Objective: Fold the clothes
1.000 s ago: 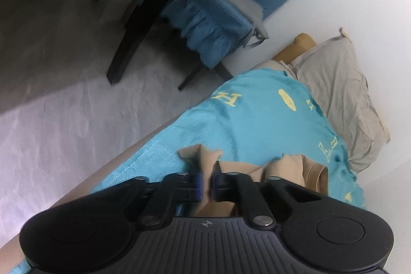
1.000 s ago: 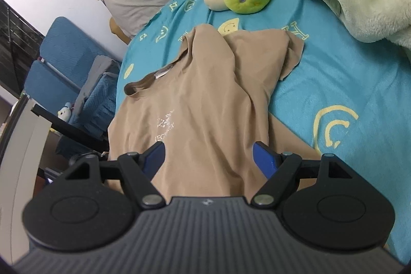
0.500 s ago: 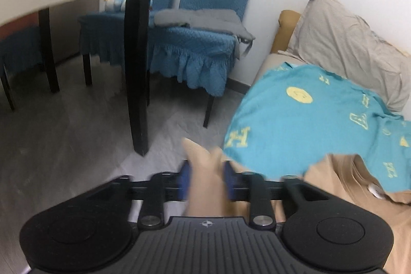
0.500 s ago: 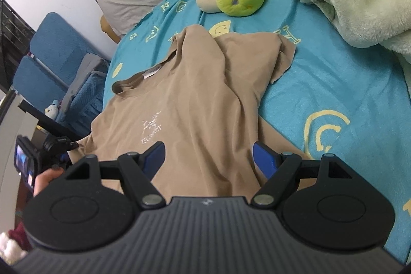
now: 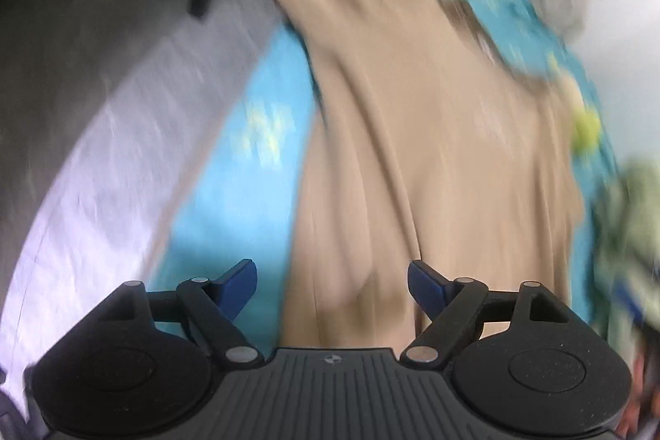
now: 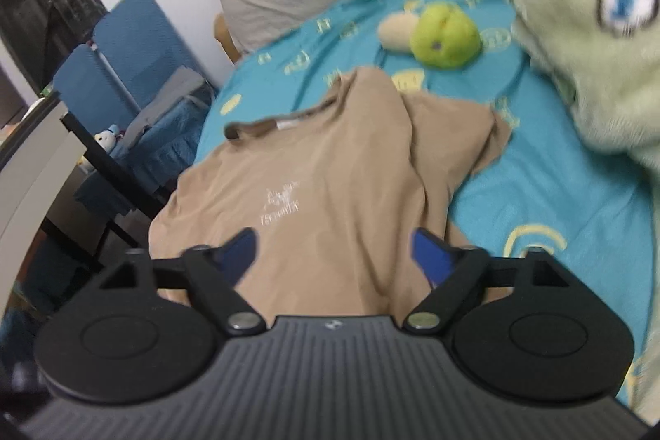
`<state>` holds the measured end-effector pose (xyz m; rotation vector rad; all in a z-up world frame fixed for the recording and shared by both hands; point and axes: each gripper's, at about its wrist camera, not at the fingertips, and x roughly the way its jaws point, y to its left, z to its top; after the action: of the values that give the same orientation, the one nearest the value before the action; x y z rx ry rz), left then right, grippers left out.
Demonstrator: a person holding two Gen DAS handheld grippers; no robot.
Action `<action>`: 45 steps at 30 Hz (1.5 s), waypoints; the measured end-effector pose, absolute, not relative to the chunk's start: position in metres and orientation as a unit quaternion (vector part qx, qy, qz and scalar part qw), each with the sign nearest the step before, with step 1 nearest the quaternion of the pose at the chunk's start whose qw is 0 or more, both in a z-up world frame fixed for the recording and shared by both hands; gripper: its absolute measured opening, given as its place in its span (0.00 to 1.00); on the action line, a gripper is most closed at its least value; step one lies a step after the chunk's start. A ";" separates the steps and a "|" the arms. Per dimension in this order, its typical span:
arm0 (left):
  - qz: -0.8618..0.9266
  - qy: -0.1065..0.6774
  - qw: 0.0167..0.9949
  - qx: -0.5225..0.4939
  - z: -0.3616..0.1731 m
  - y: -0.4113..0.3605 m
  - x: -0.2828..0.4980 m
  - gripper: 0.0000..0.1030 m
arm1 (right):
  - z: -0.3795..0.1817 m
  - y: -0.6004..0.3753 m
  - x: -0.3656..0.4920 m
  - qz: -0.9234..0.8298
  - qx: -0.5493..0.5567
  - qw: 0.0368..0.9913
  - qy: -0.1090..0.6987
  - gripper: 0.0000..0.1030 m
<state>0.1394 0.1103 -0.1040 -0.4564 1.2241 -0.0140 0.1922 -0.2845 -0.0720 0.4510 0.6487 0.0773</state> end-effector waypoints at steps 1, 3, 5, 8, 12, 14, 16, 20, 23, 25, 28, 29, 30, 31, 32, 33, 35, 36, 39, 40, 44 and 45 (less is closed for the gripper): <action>-0.012 0.581 0.790 -0.194 -0.105 0.103 0.131 0.80 | -0.065 -0.285 0.186 0.040 0.216 0.928 0.300 1.00; -0.022 0.603 0.782 -0.155 -0.106 0.090 0.114 0.80 | -0.054 -0.287 0.174 0.050 0.217 0.934 0.281 1.00; -0.034 0.617 0.776 -0.129 -0.109 0.080 0.103 0.80 | -0.046 -0.290 0.163 0.061 0.220 0.936 0.268 1.00; -0.054 0.631 0.767 -0.103 -0.111 0.068 0.089 0.78 | -0.043 -0.294 0.153 0.066 0.217 0.936 0.270 1.00; -0.062 0.647 0.756 -0.078 -0.111 0.067 0.079 0.11 | -0.048 -0.295 0.154 0.058 0.206 0.931 0.295 1.00; -0.075 0.642 0.757 -0.089 -0.101 0.073 0.075 0.06 | -0.050 -0.295 0.155 0.052 0.200 0.930 0.303 1.00; -0.092 0.642 0.756 -0.093 -0.089 0.086 0.071 0.05 | -0.051 -0.297 0.154 0.043 0.194 0.932 0.302 1.00; -0.060 0.665 0.742 -0.054 -0.082 0.107 0.067 0.05 | -0.050 -0.302 0.154 0.036 0.201 0.933 0.297 1.00; -0.014 0.689 0.724 -0.019 -0.093 0.113 0.072 0.06 | -0.050 -0.305 0.156 0.031 0.199 0.933 0.298 1.00; -0.002 0.696 0.718 -0.004 -0.099 0.107 0.073 0.08 | -0.049 -0.304 0.157 0.033 0.195 0.932 0.304 1.00; -0.004 0.686 0.728 0.006 -0.090 0.098 0.072 0.21 | -0.049 -0.302 0.155 0.033 0.179 0.935 0.305 1.00; -0.005 0.679 0.734 0.006 -0.083 0.097 0.071 0.25 | -0.049 -0.301 0.155 0.032 0.174 0.936 0.305 1.00; -0.002 0.669 0.743 0.007 -0.076 0.090 0.071 0.35 | -0.048 -0.299 0.154 0.032 0.170 0.937 0.305 1.00; 0.002 0.658 0.753 0.009 -0.068 0.083 0.071 0.48 | -0.048 -0.298 0.154 0.032 0.166 0.937 0.305 1.00; 0.006 0.647 0.762 0.011 -0.061 0.075 0.071 0.53 | -0.048 -0.297 0.155 0.032 0.163 0.938 0.304 1.00; 0.006 0.627 0.779 0.010 -0.052 0.071 0.072 0.57 | -0.047 -0.296 0.154 0.032 0.160 0.939 0.302 1.00; 0.004 0.583 0.812 0.008 -0.032 0.064 0.075 0.61 | -0.046 -0.293 0.154 0.034 0.153 0.942 0.299 1.00; 0.001 0.561 0.828 0.006 -0.022 0.059 0.077 0.69 | -0.045 -0.292 0.153 0.035 0.147 0.943 0.295 1.00; 0.003 0.471 0.882 0.017 0.009 0.039 0.080 0.82 | -0.044 -0.290 0.151 0.033 0.139 0.947 0.287 1.00; 0.003 0.437 0.899 0.025 0.019 0.030 0.080 0.87 | -0.043 -0.290 0.151 0.032 0.138 0.948 0.284 1.00; -0.030 0.325 0.945 0.030 0.039 -0.007 0.086 1.00 | -0.041 -0.291 0.147 0.029 0.143 0.952 0.269 1.00; -0.035 0.313 0.949 0.027 0.040 -0.017 0.090 1.00 | -0.040 -0.292 0.147 0.028 0.142 0.953 0.265 1.00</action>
<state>0.0904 -0.0170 0.0401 0.0547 0.6363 -0.0705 0.1468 -0.2917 -0.0401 0.2883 0.5383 0.0578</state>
